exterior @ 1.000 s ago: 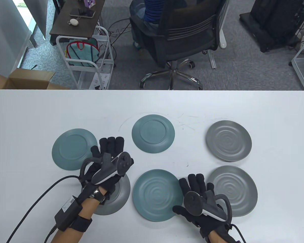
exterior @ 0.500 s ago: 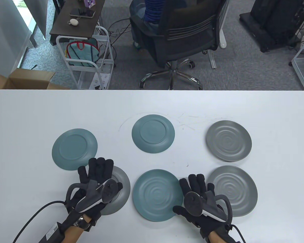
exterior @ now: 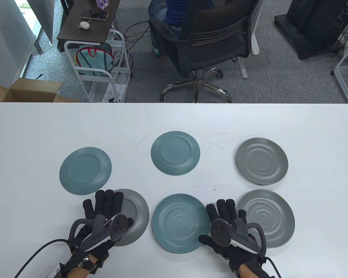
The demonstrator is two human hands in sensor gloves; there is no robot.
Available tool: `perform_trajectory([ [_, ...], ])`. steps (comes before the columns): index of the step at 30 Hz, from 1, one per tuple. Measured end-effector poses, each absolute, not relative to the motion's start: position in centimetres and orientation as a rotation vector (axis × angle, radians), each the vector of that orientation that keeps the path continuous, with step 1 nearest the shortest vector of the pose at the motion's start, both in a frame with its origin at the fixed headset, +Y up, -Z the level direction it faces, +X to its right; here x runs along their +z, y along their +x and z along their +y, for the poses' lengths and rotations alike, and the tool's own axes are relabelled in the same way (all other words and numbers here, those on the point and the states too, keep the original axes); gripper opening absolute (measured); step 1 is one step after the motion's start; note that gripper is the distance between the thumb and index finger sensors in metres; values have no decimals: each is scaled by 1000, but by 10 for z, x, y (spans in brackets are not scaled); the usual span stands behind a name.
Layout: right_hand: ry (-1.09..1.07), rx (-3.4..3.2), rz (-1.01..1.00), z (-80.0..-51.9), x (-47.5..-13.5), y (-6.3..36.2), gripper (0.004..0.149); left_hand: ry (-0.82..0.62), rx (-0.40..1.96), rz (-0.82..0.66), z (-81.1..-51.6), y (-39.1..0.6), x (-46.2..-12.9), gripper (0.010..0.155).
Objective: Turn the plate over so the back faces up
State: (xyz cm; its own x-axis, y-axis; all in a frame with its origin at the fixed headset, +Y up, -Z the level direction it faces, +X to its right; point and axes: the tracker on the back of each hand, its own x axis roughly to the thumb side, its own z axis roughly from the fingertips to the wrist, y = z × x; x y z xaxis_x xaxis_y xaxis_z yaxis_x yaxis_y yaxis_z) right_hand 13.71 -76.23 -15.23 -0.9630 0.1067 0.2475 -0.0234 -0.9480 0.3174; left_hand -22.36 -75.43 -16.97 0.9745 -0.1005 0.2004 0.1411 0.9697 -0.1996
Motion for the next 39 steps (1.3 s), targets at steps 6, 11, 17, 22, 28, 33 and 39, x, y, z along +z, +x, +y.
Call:
perform_trajectory([
  [6,407,3031,485,-761,-152,136,95,-233,-133,-191,-758,-226,-170,90],
  [11,409,3057,480,-753,-153,133,94,-232,-140,-194,-757,-227,-170,90],
  [17,441,3070,437,-737,-153,122,93,-224,-138,-197,-757,-229,-170,90],
  [22,486,3072,419,-729,-151,107,92,-222,-140,-201,-757,-229,-170,90],
  [28,589,3081,451,-733,-148,77,92,-211,-139,-202,-756,-230,-169,90],
  [33,666,3088,491,-739,-145,55,92,-203,-139,-207,-756,-230,-169,89],
  [39,730,3081,569,-753,-142,43,92,-203,-136,-207,-756,-230,-168,89],
])
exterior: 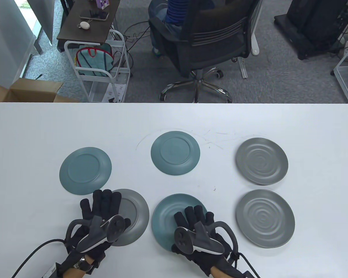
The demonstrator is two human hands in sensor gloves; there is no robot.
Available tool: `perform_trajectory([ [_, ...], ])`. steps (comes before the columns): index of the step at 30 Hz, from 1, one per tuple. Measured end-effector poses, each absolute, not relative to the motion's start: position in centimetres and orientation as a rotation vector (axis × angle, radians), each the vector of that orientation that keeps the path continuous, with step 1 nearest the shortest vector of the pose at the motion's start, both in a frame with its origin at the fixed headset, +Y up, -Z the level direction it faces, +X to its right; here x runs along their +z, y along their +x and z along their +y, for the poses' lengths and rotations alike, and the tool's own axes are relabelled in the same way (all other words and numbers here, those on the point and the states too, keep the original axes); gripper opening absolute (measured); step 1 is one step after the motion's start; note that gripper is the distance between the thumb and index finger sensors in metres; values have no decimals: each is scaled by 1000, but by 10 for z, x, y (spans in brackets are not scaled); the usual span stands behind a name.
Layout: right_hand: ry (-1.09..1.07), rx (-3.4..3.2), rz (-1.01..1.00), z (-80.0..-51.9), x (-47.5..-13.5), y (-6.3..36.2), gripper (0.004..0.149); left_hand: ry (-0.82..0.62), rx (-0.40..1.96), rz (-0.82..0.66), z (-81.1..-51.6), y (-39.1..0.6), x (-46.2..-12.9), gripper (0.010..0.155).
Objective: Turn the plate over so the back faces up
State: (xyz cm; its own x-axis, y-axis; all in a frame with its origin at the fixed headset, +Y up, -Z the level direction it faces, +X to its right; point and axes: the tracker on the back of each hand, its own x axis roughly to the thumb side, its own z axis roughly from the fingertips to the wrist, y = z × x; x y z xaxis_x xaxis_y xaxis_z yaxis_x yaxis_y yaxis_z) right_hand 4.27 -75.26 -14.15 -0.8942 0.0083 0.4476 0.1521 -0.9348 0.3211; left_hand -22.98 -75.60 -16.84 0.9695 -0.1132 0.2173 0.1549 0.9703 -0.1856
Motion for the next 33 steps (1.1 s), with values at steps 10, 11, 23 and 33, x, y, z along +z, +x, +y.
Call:
perform_trajectory([
  [10,-733,-2832,-705,-783,-136,35,94,-203,-132,-207,-755,-230,-168,89],
  [11,-736,-2798,-673,-785,-135,32,95,-203,-133,-206,-756,-230,-168,89],
  [23,-790,-2792,-565,-782,-128,23,84,-204,-136,-202,-754,-231,-169,89],
  [33,-848,-3111,-463,-747,-133,41,65,-199,-135,-204,-754,-231,-169,89],
])
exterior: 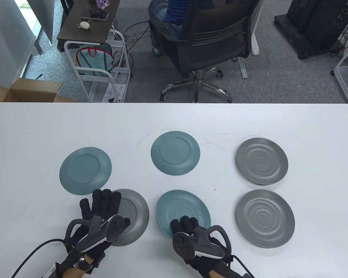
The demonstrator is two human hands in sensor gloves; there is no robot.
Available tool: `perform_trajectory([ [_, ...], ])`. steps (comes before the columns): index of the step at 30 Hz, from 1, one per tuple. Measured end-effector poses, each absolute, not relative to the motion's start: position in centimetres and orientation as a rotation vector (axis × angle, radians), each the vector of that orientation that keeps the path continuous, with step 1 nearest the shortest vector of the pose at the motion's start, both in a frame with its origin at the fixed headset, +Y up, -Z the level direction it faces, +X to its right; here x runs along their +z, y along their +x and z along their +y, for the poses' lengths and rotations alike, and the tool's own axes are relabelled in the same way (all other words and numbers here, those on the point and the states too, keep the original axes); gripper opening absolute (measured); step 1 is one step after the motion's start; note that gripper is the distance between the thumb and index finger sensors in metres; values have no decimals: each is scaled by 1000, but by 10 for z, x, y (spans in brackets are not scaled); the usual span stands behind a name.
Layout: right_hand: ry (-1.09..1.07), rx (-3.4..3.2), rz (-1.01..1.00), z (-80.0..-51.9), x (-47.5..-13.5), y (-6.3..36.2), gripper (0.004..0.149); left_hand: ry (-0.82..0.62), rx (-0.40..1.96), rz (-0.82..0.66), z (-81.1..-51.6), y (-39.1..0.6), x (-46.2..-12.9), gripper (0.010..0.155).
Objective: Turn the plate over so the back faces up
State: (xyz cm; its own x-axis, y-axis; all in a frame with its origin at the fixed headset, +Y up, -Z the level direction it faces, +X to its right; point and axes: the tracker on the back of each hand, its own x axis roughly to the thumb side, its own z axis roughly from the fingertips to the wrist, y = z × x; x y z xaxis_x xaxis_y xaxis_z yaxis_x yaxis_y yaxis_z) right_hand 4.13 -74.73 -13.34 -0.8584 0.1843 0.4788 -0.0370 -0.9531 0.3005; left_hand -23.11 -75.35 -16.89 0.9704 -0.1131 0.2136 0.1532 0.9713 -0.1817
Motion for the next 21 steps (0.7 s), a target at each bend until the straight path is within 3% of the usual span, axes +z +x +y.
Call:
perform_trajectory([
  [10,621,2689,187,-716,-145,70,54,-188,-134,-202,-753,-232,-169,89],
  [21,385,2330,122,-699,-160,109,52,-182,-129,-205,-752,-232,-168,89],
])
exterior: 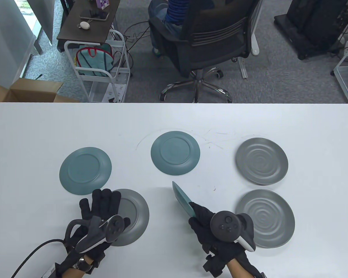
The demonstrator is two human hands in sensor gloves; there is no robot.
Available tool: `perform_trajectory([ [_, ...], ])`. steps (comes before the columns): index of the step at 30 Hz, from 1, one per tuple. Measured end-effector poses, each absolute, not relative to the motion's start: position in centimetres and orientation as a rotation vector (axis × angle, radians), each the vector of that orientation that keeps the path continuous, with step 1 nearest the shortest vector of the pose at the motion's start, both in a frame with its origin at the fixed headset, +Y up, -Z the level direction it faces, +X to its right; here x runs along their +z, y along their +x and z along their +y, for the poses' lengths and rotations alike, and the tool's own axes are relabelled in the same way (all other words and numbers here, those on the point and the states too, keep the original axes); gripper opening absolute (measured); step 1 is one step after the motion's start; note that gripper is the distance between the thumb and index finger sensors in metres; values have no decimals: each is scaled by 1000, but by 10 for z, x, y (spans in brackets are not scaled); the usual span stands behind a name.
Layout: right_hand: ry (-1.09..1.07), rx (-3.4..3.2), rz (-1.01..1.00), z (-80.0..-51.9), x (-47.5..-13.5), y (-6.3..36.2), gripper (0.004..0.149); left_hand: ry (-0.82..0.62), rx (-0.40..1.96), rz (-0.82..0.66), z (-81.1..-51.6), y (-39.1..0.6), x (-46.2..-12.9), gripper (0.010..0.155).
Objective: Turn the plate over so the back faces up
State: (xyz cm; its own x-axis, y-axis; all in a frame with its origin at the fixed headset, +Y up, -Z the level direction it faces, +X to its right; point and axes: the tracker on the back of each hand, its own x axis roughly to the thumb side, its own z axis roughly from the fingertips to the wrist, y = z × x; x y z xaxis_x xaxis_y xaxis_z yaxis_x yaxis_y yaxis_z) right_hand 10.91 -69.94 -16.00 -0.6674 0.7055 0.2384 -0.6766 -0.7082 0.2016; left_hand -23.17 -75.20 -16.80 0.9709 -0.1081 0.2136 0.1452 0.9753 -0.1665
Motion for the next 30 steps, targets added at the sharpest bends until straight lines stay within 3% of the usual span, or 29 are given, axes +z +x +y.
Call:
perform_trajectory([
  [11,131,2063,210,-715,-182,142,60,-177,-118,-203,-751,-233,-168,89],
  [30,-210,2247,590,-747,-215,152,74,-178,-108,-208,-750,-234,-169,89],
])
